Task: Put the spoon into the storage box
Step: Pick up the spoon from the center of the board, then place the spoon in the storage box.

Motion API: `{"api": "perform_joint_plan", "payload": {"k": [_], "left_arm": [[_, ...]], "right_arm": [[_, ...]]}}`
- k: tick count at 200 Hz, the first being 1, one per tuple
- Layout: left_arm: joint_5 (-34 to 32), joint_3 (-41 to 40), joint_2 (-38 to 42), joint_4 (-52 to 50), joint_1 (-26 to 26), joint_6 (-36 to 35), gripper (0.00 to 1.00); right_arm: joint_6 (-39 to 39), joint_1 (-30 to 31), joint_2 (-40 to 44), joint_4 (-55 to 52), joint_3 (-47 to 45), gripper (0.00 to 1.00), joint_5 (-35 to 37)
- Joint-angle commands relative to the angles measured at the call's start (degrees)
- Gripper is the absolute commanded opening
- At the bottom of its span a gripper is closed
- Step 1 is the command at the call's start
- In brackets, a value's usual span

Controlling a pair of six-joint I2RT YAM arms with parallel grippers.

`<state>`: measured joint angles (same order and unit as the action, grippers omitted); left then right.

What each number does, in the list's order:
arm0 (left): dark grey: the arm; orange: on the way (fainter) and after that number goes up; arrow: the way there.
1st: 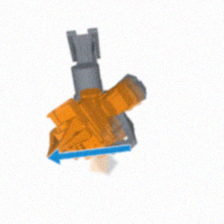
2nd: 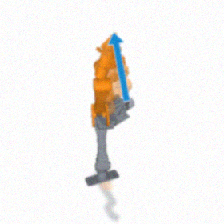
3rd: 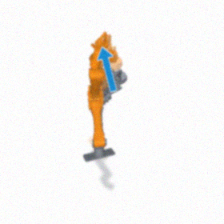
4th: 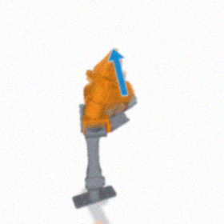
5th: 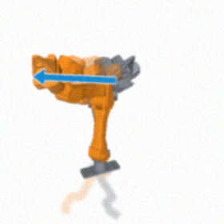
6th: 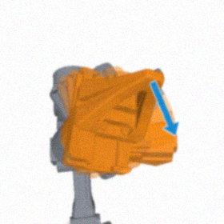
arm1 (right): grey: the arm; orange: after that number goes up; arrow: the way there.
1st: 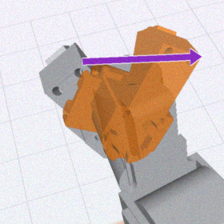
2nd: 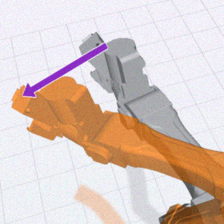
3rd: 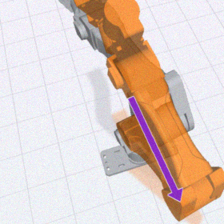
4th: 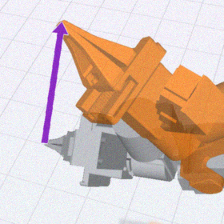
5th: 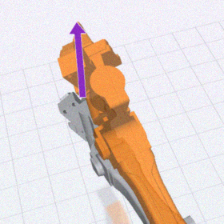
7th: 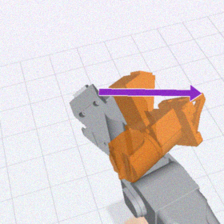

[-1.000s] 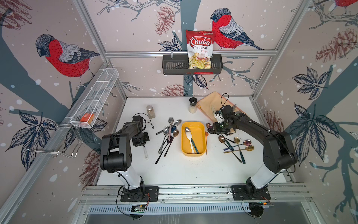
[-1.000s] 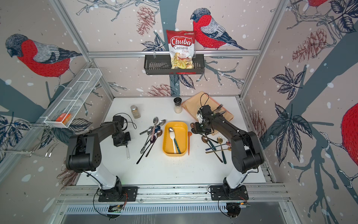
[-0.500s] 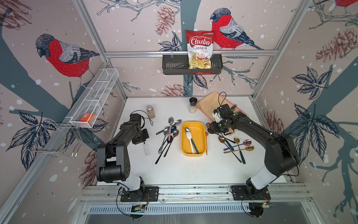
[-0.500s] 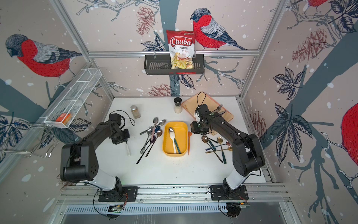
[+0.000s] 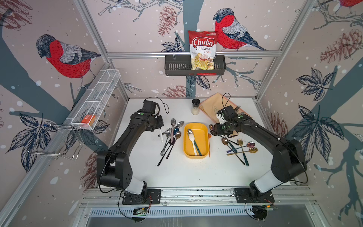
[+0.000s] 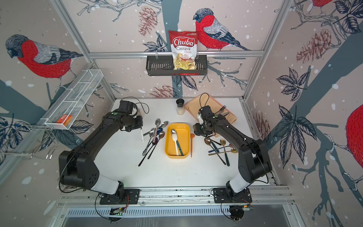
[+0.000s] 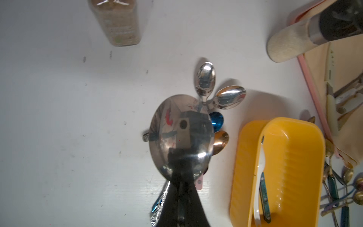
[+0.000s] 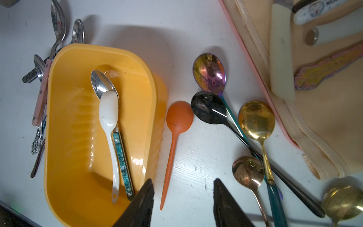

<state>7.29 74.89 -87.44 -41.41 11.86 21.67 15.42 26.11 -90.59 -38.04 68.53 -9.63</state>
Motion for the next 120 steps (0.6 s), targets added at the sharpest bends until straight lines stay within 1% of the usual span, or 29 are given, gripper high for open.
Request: {"api": "perform_joint_plan", "payload": {"k": [1,37,71,91,120], "left_arm": [[2.19,3.73,-2.16,-1.16,4.04,3.07,0.02],[4.0,10.56,-8.9,0.57,12.54,6.43,0.03],[4.97,13.87,-14.18,2.54,18.79,9.18,0.03],[5.32,13.81,-16.36,3.92,21.15,10.64,0.03],[5.89,11.97,-18.28,6.09,22.63,12.36,0.03]], "right_arm": [[0.92,-0.77,1.29,-0.21,-0.97,0.51,0.38],[1.18,-1.57,2.65,-0.32,-2.08,0.51,0.49],[1.65,-2.1,3.96,0.05,-3.85,0.51,0.69],[1.83,-2.38,4.61,0.57,-5.13,0.51,0.53],[1.87,-2.69,5.23,0.77,-6.11,0.51,0.57]]}}
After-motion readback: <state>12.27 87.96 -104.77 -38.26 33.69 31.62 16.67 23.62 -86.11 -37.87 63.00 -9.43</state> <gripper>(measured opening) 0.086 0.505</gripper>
